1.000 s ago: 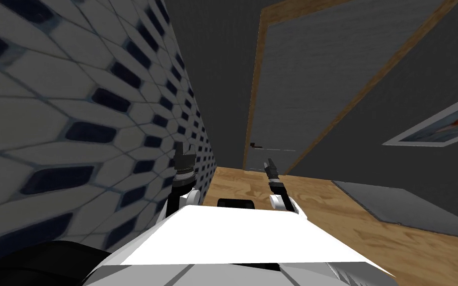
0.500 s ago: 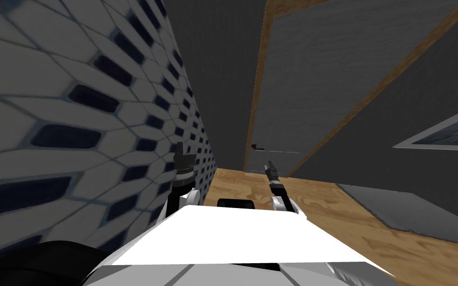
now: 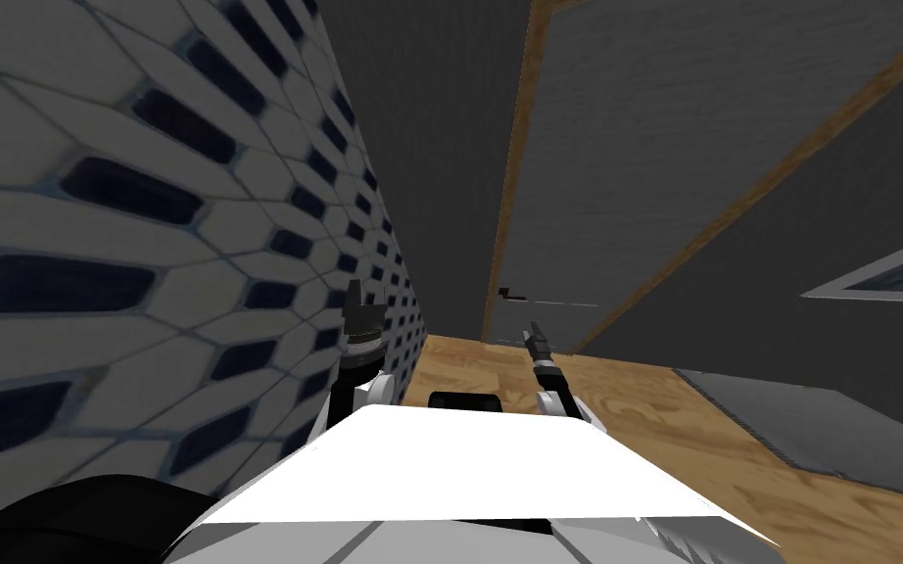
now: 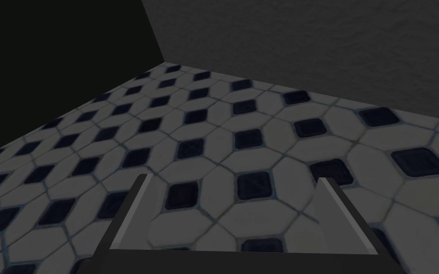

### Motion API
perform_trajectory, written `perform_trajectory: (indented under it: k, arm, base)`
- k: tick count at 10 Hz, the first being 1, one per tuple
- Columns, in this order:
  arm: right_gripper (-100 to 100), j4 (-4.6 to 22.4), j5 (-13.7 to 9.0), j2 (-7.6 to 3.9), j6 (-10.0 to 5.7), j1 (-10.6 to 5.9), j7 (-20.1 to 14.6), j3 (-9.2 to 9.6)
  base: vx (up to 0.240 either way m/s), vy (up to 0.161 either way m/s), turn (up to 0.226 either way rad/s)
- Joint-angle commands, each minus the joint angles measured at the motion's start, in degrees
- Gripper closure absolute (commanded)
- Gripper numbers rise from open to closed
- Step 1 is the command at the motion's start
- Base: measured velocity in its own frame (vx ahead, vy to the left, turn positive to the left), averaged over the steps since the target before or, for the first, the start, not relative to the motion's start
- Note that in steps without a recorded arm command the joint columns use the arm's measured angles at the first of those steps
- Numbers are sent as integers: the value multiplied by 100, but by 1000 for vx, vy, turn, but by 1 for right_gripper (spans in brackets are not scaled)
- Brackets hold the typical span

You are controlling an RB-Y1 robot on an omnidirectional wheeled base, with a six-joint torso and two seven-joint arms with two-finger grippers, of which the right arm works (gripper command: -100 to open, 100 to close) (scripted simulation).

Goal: Pull the door open

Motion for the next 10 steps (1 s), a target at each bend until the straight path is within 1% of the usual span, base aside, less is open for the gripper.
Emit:
perform_trajectory:
  k: [1, 2, 3, 5, 6, 7, 8, 9, 10]
  arm:
    - [-100, 201, -35, -29, -23, -65, -33, 0]
    - [-100, 463, -78, -73, -73, -135, -80, 1]
    - [-100, 463, -78, -73, -73, -135, -80, 1]
    - [-100, 695, -116, -111, -118, -197, -121, 2]
    - [-100, 695, -116, -111, -118, -197, -121, 2]
    - [-100, 920, -152, -147, -162, -257, -160, 4]
    - [-100, 920, -152, -147, -162, -257, -160, 4]
    - [-100, 1033, -171, -166, -184, -287, -180, 4]
    - [-100, 1223, -202, -196, -220, -338, -214, 5]
  base:
    - [98, 12, 3]
    - [141, 10, 11]
    - [113, 20, 6]
    - [76, 12, 3]
    - [54, 5, 1]
    - [81, 5, 7]
    - [84, 8, 3]
    - [72, 16, 3]
    - [110, -7, 4]
